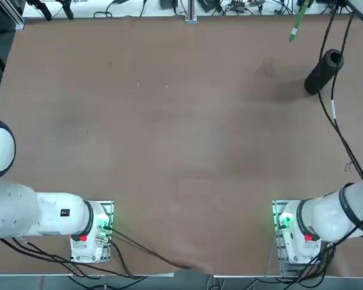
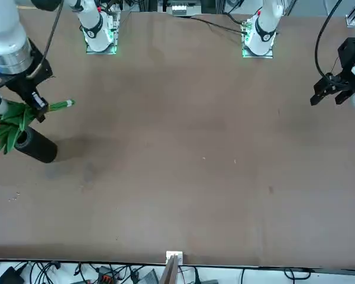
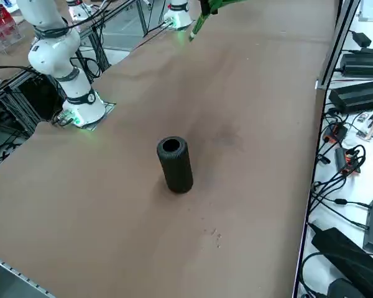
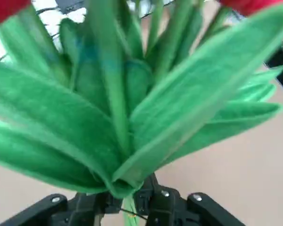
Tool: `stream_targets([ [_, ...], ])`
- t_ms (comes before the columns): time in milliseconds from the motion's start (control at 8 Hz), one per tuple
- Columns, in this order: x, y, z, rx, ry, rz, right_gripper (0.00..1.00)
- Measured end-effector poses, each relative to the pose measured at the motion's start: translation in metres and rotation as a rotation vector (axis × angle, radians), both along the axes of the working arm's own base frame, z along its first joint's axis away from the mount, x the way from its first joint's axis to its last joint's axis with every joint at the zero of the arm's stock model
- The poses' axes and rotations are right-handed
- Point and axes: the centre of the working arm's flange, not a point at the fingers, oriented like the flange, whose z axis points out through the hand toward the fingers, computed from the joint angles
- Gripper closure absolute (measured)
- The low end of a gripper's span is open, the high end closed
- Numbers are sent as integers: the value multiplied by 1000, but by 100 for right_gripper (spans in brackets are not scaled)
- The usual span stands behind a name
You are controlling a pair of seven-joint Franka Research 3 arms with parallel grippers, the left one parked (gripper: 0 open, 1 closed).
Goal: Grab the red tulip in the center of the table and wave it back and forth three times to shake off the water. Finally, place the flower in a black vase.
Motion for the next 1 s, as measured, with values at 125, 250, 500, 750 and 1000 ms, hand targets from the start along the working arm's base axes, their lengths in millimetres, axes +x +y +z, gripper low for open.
stream_targets([
  [125,3,-41,7,-38,-4,-36,86],
  [250,8,-94,12,-80,1,-39,86],
  [500,5,-219,20,-77,25,43,86],
  [750,-19,-317,23,19,28,127,86],
  [1000,-27,-328,29,40,20,161,86],
])
